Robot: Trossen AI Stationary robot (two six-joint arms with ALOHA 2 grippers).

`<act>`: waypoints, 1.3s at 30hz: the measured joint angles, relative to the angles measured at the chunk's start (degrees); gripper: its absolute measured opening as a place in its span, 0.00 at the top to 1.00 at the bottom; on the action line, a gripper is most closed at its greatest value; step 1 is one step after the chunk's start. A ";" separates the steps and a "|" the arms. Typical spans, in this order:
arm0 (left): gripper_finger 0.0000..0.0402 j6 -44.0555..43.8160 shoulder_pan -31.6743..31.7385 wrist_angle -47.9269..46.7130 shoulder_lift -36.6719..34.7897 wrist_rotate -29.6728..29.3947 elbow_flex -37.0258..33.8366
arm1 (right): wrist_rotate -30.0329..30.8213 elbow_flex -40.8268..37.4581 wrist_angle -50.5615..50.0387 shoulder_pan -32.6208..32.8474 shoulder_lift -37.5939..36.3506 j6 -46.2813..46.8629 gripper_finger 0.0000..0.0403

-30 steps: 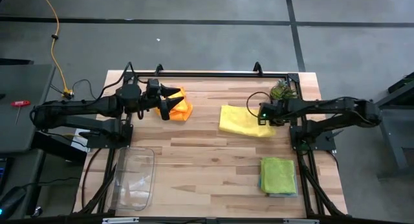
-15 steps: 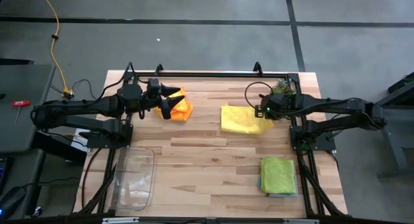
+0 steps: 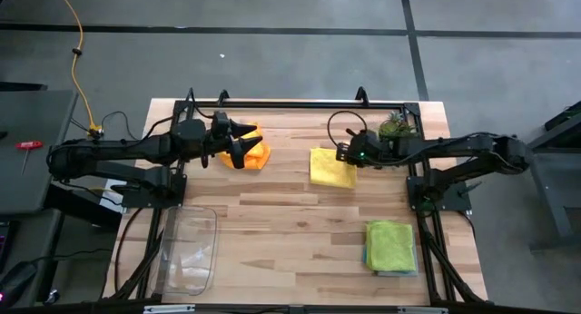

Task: Fold microfiber towels
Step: Fold the yellow microfiber cloth

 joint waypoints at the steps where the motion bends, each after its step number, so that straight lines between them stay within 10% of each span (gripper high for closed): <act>1: 0.43 0.00 0.00 -0.01 0.36 0.01 0.00 | 0.04 0.00 1.35 0.23 0.88 0.43 1.00; 39: 0.43 -0.05 -0.02 -0.02 7.55 3.15 0.02 | -2.54 0.04 24.32 1.67 20.10 5.58 0.97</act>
